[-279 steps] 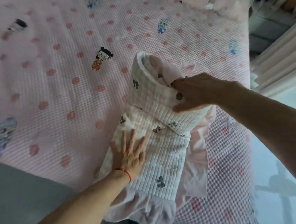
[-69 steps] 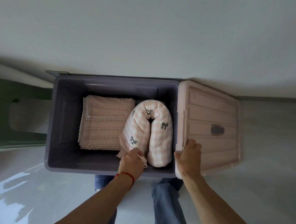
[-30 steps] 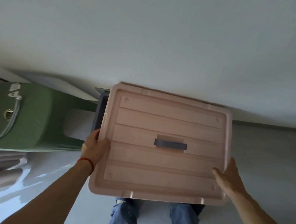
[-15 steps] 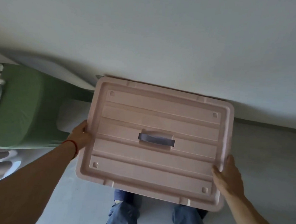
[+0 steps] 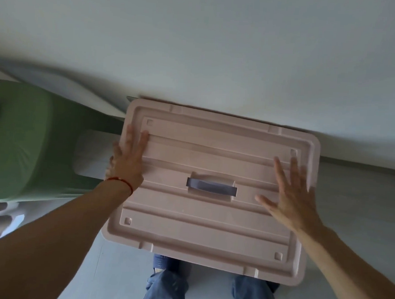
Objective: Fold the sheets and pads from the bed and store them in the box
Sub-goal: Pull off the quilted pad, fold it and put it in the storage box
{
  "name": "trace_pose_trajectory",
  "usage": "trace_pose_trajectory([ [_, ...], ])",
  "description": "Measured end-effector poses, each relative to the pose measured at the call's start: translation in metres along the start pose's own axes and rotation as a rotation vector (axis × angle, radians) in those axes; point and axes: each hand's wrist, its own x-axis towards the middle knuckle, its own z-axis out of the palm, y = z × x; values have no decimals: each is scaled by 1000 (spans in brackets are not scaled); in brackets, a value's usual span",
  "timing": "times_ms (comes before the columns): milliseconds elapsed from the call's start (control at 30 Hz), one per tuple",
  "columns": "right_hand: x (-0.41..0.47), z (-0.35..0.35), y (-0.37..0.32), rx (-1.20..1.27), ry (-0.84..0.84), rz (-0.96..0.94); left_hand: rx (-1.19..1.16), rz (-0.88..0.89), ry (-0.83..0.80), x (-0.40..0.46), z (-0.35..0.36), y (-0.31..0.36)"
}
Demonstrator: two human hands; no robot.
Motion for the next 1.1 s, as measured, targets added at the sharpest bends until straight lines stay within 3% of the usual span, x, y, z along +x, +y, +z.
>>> trace_pose_trajectory([
  [167, 30, -3, -52, -12, -67, 33, -8, 12, -38, -2, -2, -5],
  [400, 38, -3, -51, 17, -114, 57, -244, 194, 12, 8, -28, -36],
  [500, 38, 1, -49, -67, -93, 30, -229, 106, 78, 3, -23, -23],
  [733, 40, 4, -48, -73, -104, 38, -237, -24, 1, 9, -8, -23],
  [900, 48, 13, -54, -107, -78, 55, -172, 78, -102, 31, 0, -40],
  [1033, 45, 8, -56, -12, -122, 41, 30, -116, -211, 12, -13, 1],
  [1100, 34, -2, -48, 11, -130, -29, 154, -97, -170, -14, -17, 44],
])
